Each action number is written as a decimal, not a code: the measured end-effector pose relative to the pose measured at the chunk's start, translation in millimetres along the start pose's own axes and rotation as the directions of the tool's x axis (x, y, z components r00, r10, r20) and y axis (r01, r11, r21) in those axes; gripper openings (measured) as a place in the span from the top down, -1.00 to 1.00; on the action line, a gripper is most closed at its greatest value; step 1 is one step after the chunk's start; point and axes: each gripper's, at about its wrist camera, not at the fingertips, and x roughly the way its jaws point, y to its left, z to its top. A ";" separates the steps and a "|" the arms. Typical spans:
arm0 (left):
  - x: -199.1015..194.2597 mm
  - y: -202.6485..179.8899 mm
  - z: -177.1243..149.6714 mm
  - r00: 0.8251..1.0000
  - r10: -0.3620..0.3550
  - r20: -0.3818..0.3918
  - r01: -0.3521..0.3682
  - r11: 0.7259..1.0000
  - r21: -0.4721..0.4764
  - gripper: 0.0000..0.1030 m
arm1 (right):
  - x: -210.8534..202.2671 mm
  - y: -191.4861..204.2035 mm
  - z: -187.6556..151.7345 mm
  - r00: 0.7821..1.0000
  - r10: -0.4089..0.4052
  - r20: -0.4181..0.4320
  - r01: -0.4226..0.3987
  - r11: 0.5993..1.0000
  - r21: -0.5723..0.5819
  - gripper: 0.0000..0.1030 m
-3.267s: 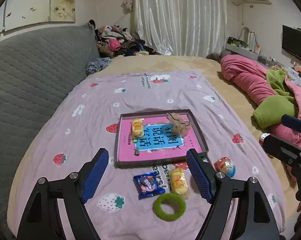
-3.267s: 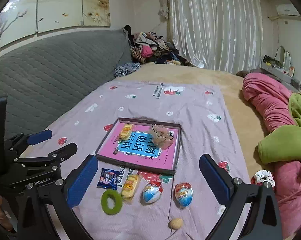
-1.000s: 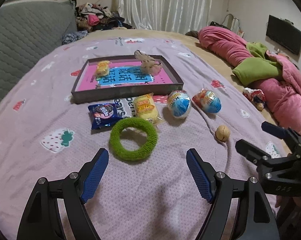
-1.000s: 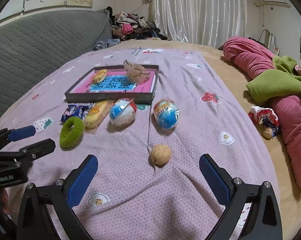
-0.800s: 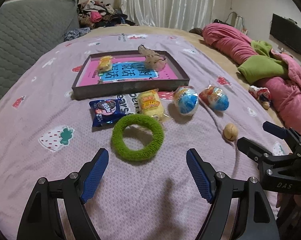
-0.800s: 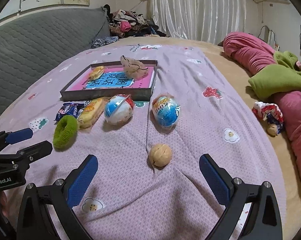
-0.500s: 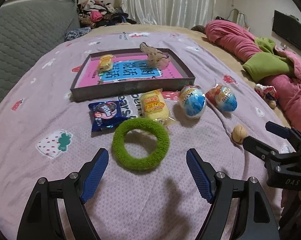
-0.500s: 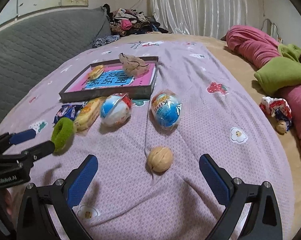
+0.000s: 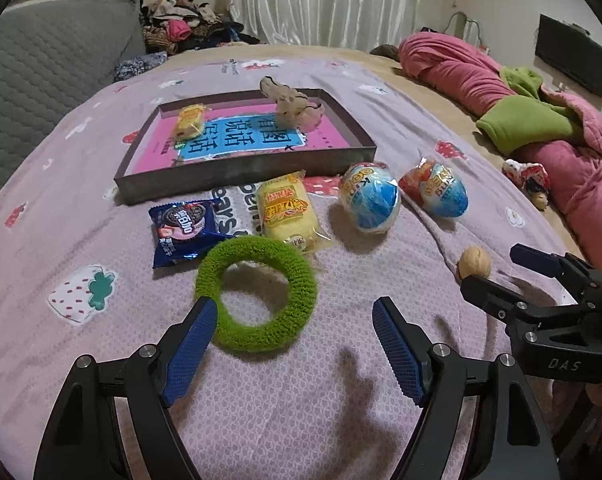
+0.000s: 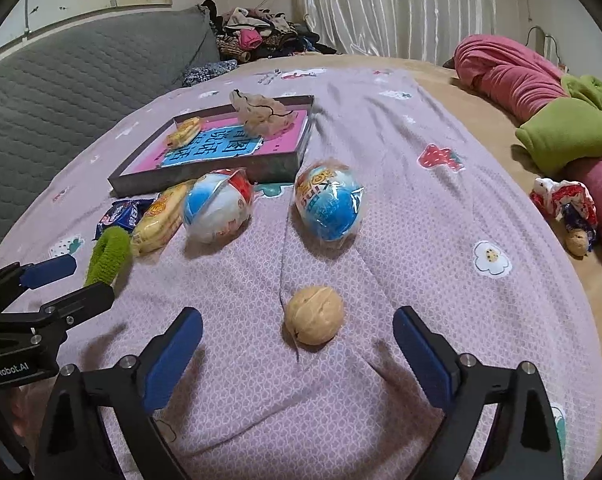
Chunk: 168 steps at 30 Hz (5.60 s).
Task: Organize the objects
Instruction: 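Grasp the green fuzzy ring with the left tool while the right tool grasps the walnut, then lift the ring and walnut and carry both toward the tray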
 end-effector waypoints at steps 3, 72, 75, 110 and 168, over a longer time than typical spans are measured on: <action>2.5 3.5 1.2 1.000 -0.009 -0.004 0.009 1.000 -0.013 -0.57 | 3.4 1.1 -0.4 1.000 -0.002 -0.004 0.002 1.000 -0.008 -0.73; -22.0 32.2 -13.7 1.000 0.027 -0.013 -0.028 0.996 -0.087 0.76 | -9.0 74.8 -17.3 0.987 0.158 -0.033 -0.160 0.984 -0.078 0.35; -33.6 36.7 -13.9 1.000 0.023 0.002 -0.023 0.995 -0.095 0.76 | -17.6 80.8 -13.9 0.986 0.164 -0.016 -0.164 0.984 -0.073 0.35; -148.0 62.1 22.6 0.978 0.101 0.183 -0.083 0.991 -0.102 0.76 | -119.9 128.2 56.6 0.967 0.162 0.199 -0.139 0.983 -0.124 0.35; -84.8 92.8 205.0 0.965 0.117 0.234 -0.105 0.992 -0.065 0.76 | -82.2 130.0 209.2 0.947 0.109 0.303 -0.058 0.983 -0.172 0.35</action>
